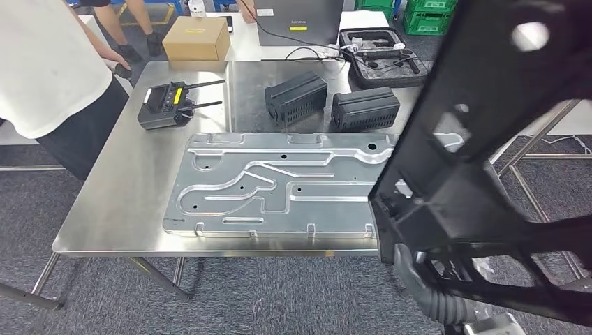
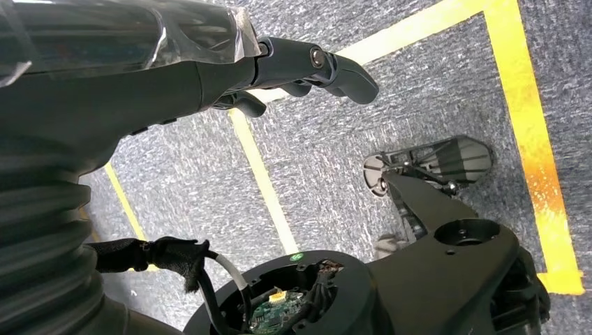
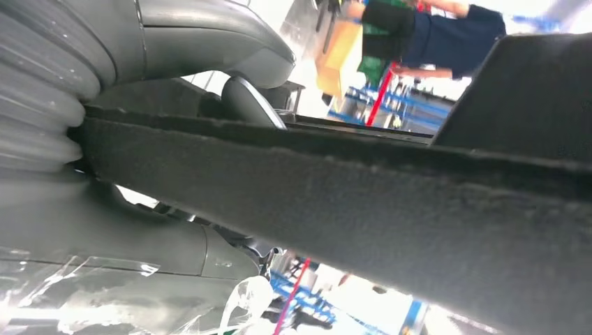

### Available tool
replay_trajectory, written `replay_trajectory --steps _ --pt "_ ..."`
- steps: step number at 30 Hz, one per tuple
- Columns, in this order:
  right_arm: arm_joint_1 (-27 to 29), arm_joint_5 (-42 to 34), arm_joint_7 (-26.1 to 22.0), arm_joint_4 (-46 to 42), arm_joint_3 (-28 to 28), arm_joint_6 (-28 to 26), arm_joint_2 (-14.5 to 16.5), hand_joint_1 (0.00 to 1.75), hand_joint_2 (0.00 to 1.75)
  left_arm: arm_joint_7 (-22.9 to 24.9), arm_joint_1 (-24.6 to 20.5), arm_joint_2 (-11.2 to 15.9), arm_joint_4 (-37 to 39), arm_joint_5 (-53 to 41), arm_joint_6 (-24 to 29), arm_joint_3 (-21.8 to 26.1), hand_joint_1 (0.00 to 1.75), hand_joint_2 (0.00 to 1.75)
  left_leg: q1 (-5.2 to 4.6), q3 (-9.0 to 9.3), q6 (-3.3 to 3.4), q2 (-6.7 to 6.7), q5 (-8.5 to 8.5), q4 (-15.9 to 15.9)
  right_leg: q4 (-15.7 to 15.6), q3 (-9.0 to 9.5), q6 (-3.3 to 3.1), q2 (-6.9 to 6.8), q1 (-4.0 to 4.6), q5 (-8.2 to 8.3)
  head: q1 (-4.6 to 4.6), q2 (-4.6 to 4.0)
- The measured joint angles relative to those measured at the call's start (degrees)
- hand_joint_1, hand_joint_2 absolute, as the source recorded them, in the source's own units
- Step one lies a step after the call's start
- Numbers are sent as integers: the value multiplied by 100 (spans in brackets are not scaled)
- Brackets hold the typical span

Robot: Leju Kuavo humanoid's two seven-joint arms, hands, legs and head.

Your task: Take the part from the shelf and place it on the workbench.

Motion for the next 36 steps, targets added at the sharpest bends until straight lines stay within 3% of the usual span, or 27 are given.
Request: replay_trajectory --steps 2,3,7,9,11,12,13,14,16,18,21,23,24,26,27,28,29,30,32,34,36 --pt "-275 -3 108 55 66 245 -4 175 175 -36 -6 -2 0 -42 0 -7 0 175 -12 26 -46 -6 -33 10 -785 332 -27 3 7 355 1 0" --pt "-419 -19 158 91 102 353 -4 175 175 -61 -12 -2 0 -62 0 -11 0 175 -24 24 -72 -6 -45 15 -1008 424 -52 7 11 427 1 0" --pt "-1047 -139 351 320 282 702 -2 175 175 -136 -21 -5 0 -159 0 -39 0 175 -20 -18 -182 0 -91 68 -1119 440 -181 8 22 453 -3 0" --pt "-1403 -186 444 480 395 812 5 175 175 -152 -27 -17 0 -218 -9 -54 0 175 6 -219 -252 7 -326 504 -1135 446 -244 -3 0 464 -12 0" --pt "-1733 -227 535 678 524 893 25 175 175 -160 -40 -28 0 -268 -21 -60 0 175 27 -627 -302 11 -675 1321 -1135 447 -272 -9 3 458 -18 0" --pt "-1887 -241 579 787 589 926 42 175 175 -159 -52 -30 0 -295 -55 -62 0 175 33 -805 -317 11 -771 1651 -1134 449 -274 -11 4 455 -18 0" --pt "-2044 -254 618 902 655 951 63 175 175 -151 -65 -30 0 -323 -103 -68 0 175 35 -891 -324 11 -762 1785 -1134 454 -274 -13 4 451 -18 0" --pt "-2192 -257 659 1025 723 972 90 175 175 -133 -78 -30 0 -356 -153 -79 0 175 36 -860 -324 12 -645 1680 -1133 464 -270 -14 3 445 -18 0" --pt "-2469 -249 723 1260 849 1001 160 175 175 -81 -85 -34 0 -416 -215 -114 0 175 39 -517 -304 22 -220 877 -1132 491 -249 -14 -1 427 -19 0" --pt "-2742 -192 785 1526 968 1001 226 175 175 -37 -86 -44 0 -476 -218 -163 0 175 20 -231 -258 32 44 192 -1130 495 -210 -11 20 410 -16 0" --pt "-3168 -1 907 1995 1139 933 342 175 175 19 -89 -62 0 -563 -221 -218 0 175 -7 -192 -166 26 73 31 -1147 477 -131 -10 34 404 -11 0" --pt "-3471 206 1023 2367 1241 839 417 175 175 68 -117 -76 0 -642 -221 -267 0 175 2 -166 -93 21 94 -1 -1008 420 -74 -17 15 312 -7 0" --pt "-3636 333 1098 2571 1288 787 447 175 175 103 -142 -83 0 -685 -219 -301 0 175 12 -151 -60 19 104 -16 -764 310 -53 -20 9 184 -4 0" --pt "-3942 629 1267 2985 1376 704 499 175 175 178 -193 -93 0 -769 -216 -361 0 175 9 -140 -20 12 98 -18 25 -76 -26 -22 3 -156 2 0" --pt "-4076 794 1347 3193 1417 677 520 175 175 209 -214 -99 0 -805 -214 -389 0 175 4 -134 -12 5 93 -17 391 -274 -17 -22 4 -267 3 0" --pt "-4198 987 1424 3398 1460 661 541 175 175 239 -235 -104 0 -842 -214 -419 0 175 2 -126 -8 -5 87 -16 582 -397 -13 -22 4 -272 4 0" --pt "-4320 1223 1491 3611 1508 650 565 175 175 269 -258 -112 0 -879 -214 -452 0 175 2 -112 -9 -20 79 -13 539 -411 -16 -22 3 -157 5 0" --pt "-4448 1521 1545 3819 1562 650 590 175 175 295 -283 -122 0 -917 -214 -485 0 175 4 -90 -16 -34 66 -11 259 -309 -24 -23 2 57 7 0" --pt "-4701 2316 1602 4200 1701 731 628 175 175 328 -327 -144 0 -996 -214 -546 0 175 -8 -55 -54 -53 27 -3 -574 40 -45 -27 7 482 9 0" --pt "-4939 3299 1544 4517 1905 994 681 175 175 332 -368 -156 0 -1072 -213 -605 0 175 -33 -70 -103 -51 6 5 -1028 217 -82 -17 19 613 7 0" --pt "-5088 4064 1401 4787 2125 1281 769 175 175 329 -410 -163 0 -1128 -212 -647 0 175 -37 -89 -137 -45 5 5 -1071 217 -135 -3 29 588 4 0"
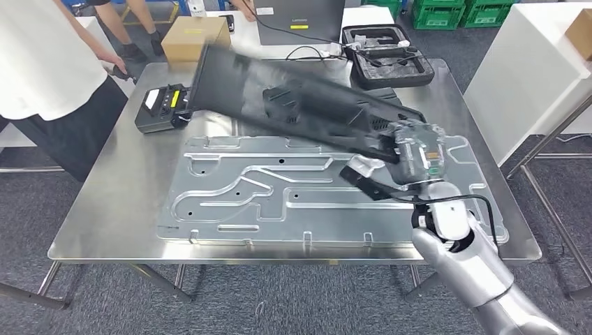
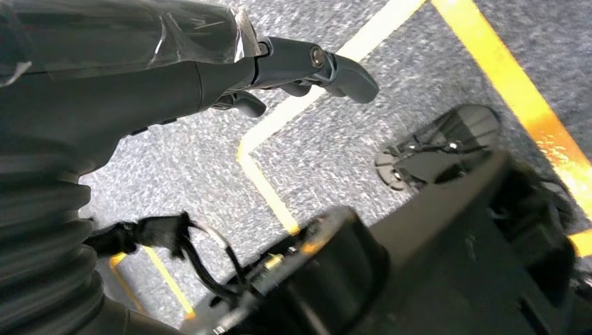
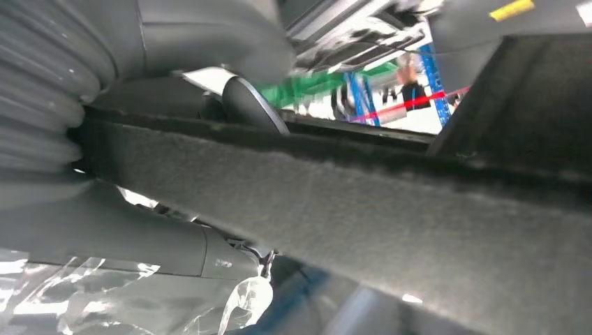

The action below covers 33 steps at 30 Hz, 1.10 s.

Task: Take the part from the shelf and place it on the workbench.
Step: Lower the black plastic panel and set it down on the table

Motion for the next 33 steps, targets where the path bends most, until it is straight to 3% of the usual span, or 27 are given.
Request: replay_trajectory --steps 2,3,6,7,8,10,12,13,17,19,21,22,23,24,26,28,31,33 --pt "-53 370 -148 230 167 119 111 175 175 -13 -36 -13 0 -33 -1 -30 0 175 15 -60 -50 7 -84 123 -12 11 -61 -11 -8 -3 -2 0" --pt "-73 477 -209 335 242 134 172 175 175 -25 -55 -19 -1 -49 -1 -50 0 175 25 -168 -85 11 -195 339 -17 17 -92 -20 -16 -4 -3 0" --pt "-104 708 -320 616 469 143 342 175 175 -91 -118 -28 -2 -97 13 -104 0 175 44 -763 -165 18 -625 1493 -18 25 -148 -29 -6 -19 -9 0" --pt "-105 771 -349 695 537 154 387 131 131 -108 -137 -30 -2 -114 20 -116 0 175 44 -905 -168 19 -663 1739 -18 32 -157 -27 1 -26 -9 0" --pt "-105 829 -387 765 598 172 423 87 87 -118 -148 -32 -2 -131 30 -123 0 175 43 -940 -159 19 -594 1756 -18 45 -164 -23 7 -32 -10 0" --pt "-106 930 -457 880 704 217 481 0 0 -132 -147 -33 -2 -183 49 -140 0 175 35 -690 -102 19 -199 1124 -19 79 -172 -7 22 -47 -10 0" --pt "-113 997 -508 972 777 246 524 0 0 -154 -140 -34 -2 -249 56 -168 0 175 9 -336 -25 20 121 320 -18 92 -162 8 45 -62 -9 0" --pt "-113 1015 -526 1019 808 254 539 0 0 -163 -139 -37 -2 -279 53 -191 0 175 -5 -238 -1 21 179 102 -20 89 -150 13 54 -66 -9 0" --pt "-101 1030 -573 1175 921 251 581 0 0 -179 -126 -61 -2 -225 45 -249 0 0 10 -151 50 28 198 -48 35 71 -59 11 47 -130 -6 0" --pt "-102 1033 -585 1228 962 226 600 0 0 -168 -119 -75 -2 -184 71 -249 0 0 44 -112 92 40 217 -87 476 -116 -14 7 42 -383 -3 0" --pt "-89 1036 -610 1299 997 197 609 0 0 -125 -114 -87 -2 -203 102 -255 0 0 46 -104 109 44 216 -88 1273 -500 23 6 33 -718 -3 0" --pt "-75 1036 -626 1339 1016 189 612 0 0 -90 -109 -97 -2 -212 109 -258 0 0 51 -101 108 43 214 -87 1565 -658 43 5 24 -790 -2 0" --pt "-62 1031 -641 1379 1035 185 618 0 0 -49 -102 -107 -2 -210 109 -260 0 0 60 -96 104 41 211 -85 1661 -725 64 5 12 -759 -2 0" --pt "-53 1021 -651 1414 1049 185 625 0 0 -13 -96 -114 -2 -201 109 -261 0 0 73 -88 95 39 204 -80 1513 -674 85 2 -6 -620 -2 0" --pt "-55 966 -656 1467 1062 185 639 0 0 58 -93 -119 -2 -140 109 -260 0 0 94 -73 42 36 169 -50 722 -312 141 -13 -55 -222 -1 0" --pt "-79 882 -655 1497 1064 189 662 0 0 102 -97 -116 -2 -37 109 -255 0 0 84 -84 -32 34 123 4 126 -29 134 3 -80 -19 -3 0" --pt "-136 779 -660 1524 1064 224 696 0 0 194 -79 -114 -2 83 109 -246 0 0 86 -90 -105 34 111 10 31 7 7 29 -50 -10 -7 0" --pt "-211 738 -690 1529 1066 282 725 0 0 312 -66 -114 -2 138 107 -244 0 0 110 -171 -152 44 -28 199 23 7 -72 21 -52 18 -11 0"
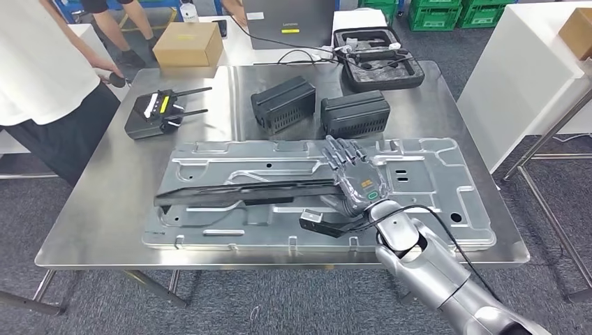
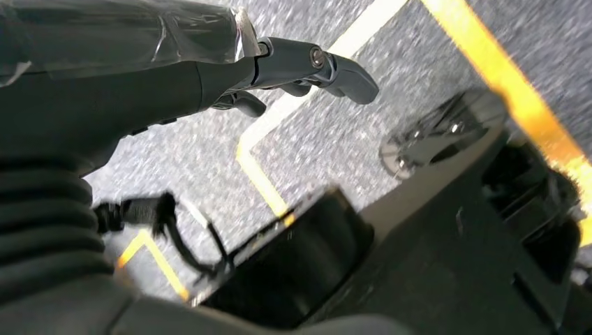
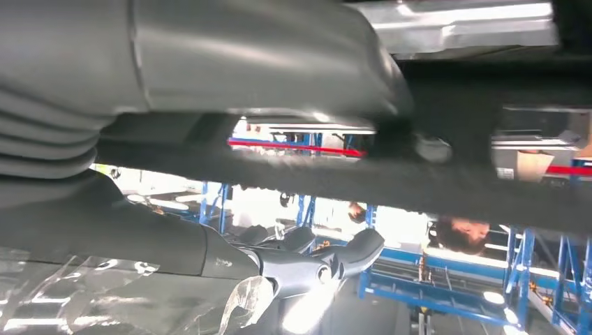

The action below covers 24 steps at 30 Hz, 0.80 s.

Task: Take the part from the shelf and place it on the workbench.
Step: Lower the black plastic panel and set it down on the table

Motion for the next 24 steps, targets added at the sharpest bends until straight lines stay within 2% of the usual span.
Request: replay_trajectory --steps 1,3,4,5,6,7,8,10,12,14,15,16,18,19,20,21,22,24 --pt "-44 -25 -28 -1 3 36 21 0 0 63 3 0 0 23 -2 2 0 0 8 -115 -24 6 -164 271 -4 -3 -28 -3 -5 14 -3 0" --pt "-110 -89 -96 -1 14 131 52 0 0 158 10 0 0 35 -7 6 0 0 13 -455 -60 13 -561 1065 -2 -14 -53 -4 7 26 -9 0" --pt "-134 -133 -134 -1 24 187 62 0 0 183 17 0 0 24 -7 7 0 0 13 -599 -65 13 -686 1400 -1 -19 -57 -4 16 28 -9 0" --pt "-156 -184 -162 -2 35 240 66 0 0 197 27 0 0 2 -7 7 0 0 11 -658 -57 13 -711 1548 -1 -22 -61 -4 25 31 -9 0" --pt "-184 -233 -185 -6 50 283 66 0 0 203 37 0 0 -19 -7 7 0 0 8 -603 -37 13 -630 1461 0 -23 -63 -4 33 33 -9 0" --pt "-224 -275 -198 -20 65 310 67 0 0 203 45 0 0 -32 -7 7 0 0 0 -436 -4 12 -464 1144 0 -22 -64 -4 41 36 -9 0" --pt "-273 -307 -202 -42 77 329 66 0 0 198 49 0 0 -39 -7 7 0 0 -15 -203 44 12 -275 699 -1 -22 -62 -3 43 41 -9 0" --pt "-378 -368 -204 -103 87 362 52 0 0 178 49 -2 0 -41 -7 7 0 0 -64 138 121 15 -37 11 -4 -29 -30 -4 51 62 -9 0" --pt "-455 -444 -204 -181 87 414 21 0 0 165 57 -5 0 -45 -7 7 0 0 -106 192 149 22 4 -144 -15 -43 28 -6 50 92 -9 0" --pt "-501 -517 -200 -275 87 459 -25 0 0 148 75 -15 0 -42 -6 7 0 0 -94 200 175 34 68 -191 -7 -59 85 3 47 85 -8 0" --pt "-519 -548 -196 -323 87 473 -51 0 0 138 80 -21 0 -37 -4 8 0 0 -81 203 196 42 106 -218 75 -93 109 3 48 3 -7 0" --pt "-538 -577 -193 -367 87 485 -81 0 0 127 82 -27 0 -33 -2 8 0 0 -68 202 221 50 143 -244 277 -170 129 3 47 -156 -5 0" --pt "-564 -630 -213 -439 92 545 -131 0 0 112 87 -32 0 -31 3 9 0 0 -73 161 264 57 186 -251 1009 -443 158 -3 43 -609 -2 0" --pt "-569 -655 -240 -466 102 597 -151 0 0 109 93 -35 0 -32 4 9 0 0 -80 137 278 57 203 -250 1381 -574 168 -3 43 -782 -2 0" --pt "-571 -674 -269 -494 117 657 -169 0 0 107 99 -38 0 -36 4 9 0 0 -84 114 284 58 220 -248 1600 -632 173 -4 44 -858 -2 0" --pt "-575 -697 -292 -527 136 707 -183 0 0 106 103 -40 0 -42 4 9 0 0 -85 96 283 58 236 -246 1599 -582 175 -5 44 -825 -2 0" --pt "-588 -712 -305 -562 154 737 -191 0 0 106 106 -42 0 -46 4 9 0 0 -84 84 276 57 249 -244 1355 -412 170 -7 42 -694 -3 0" --pt "-642 -757 -305 -646 176 756 -196 0 0 100 101 -44 0 -52 4 9 0 0 -99 65 246 55 269 -226 508 96 152 -18 42 -388 -3 0"
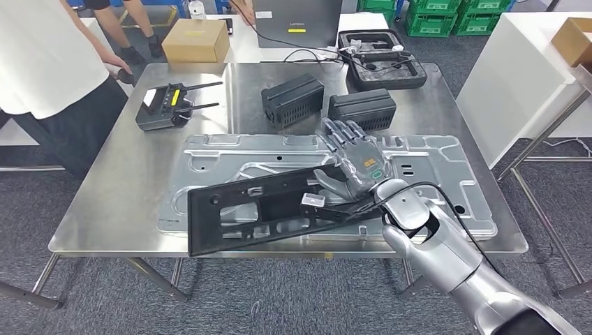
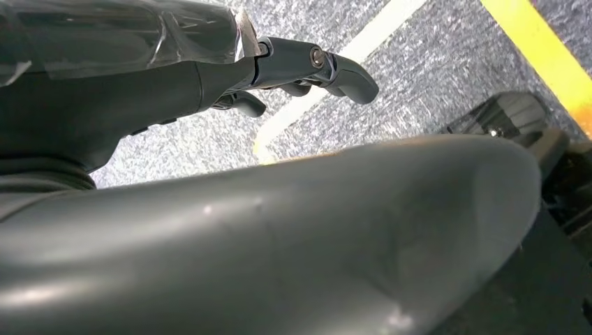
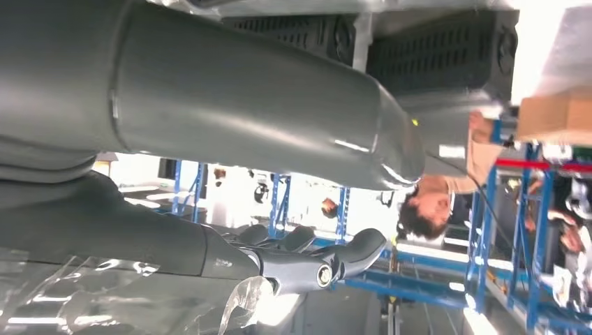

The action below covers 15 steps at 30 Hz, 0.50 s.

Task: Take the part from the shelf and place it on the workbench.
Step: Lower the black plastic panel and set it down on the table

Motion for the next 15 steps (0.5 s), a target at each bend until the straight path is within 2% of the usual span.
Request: replay_trajectory --steps 1,2,5,6,8,10,11,12,13,15 --pt "-36 -17 3 -41 5 -1 2 0 0 -4 -5 -1 0 0 0 0 0 0 -13 -15 -22 0 11 12 -334 178 -26 -3 3 94 -2 0" --pt "-66 -35 8 -82 7 4 4 0 0 -7 -9 -2 0 0 0 0 0 0 -27 -32 -49 1 24 20 -527 269 -54 -5 10 133 -3 0" --pt "-106 -82 32 -185 16 61 -5 0 0 -10 -3 -1 0 3 0 0 0 0 -19 -75 -134 0 47 35 -590 244 -163 -8 29 181 -5 0" --pt "-117 -96 43 -214 20 82 -14 0 0 -11 -1 -1 0 9 0 0 0 0 -9 -117 -166 -1 -22 116 -598 228 -200 -14 22 208 -5 0" --pt "-141 -132 74 -274 25 116 -35 0 0 -21 0 -1 0 22 0 0 0 0 25 -333 -237 -3 -373 630 -608 182 -260 -24 2 259 -6 0" --pt "-145 -173 114 -318 31 145 -72 0 0 -29 6 -2 0 29 0 1 0 0 55 -650 -296 -2 -782 1444 -606 126 -282 -23 2 295 -7 0" --pt "-141 -193 130 -338 35 161 -99 0 0 -29 13 -2 0 31 0 2 0 0 64 -743 -311 -2 -875 1711 -604 102 -279 -22 3 311 -7 0" --pt "-135 -215 146 -360 40 176 -134 0 0 -29 22 -1 0 33 0 2 0 0 69 -730 -314 -2 -861 1761 -603 83 -272 -20 3 325 -7 0" --pt "-131 -243 164 -386 44 190 -173 0 0 -29 32 0 0 37 0 3 0 0 71 -598 -307 -2 -745 1566 -603 73 -263 -18 3 336 -7 0" --pt "-126 -281 202 -447 45 209 -247 0 0 -29 49 8 0 52 0 10 0 0 66 -120 -257 -5 -413 715 -602 64 -239 -15 6 353 -7 0"
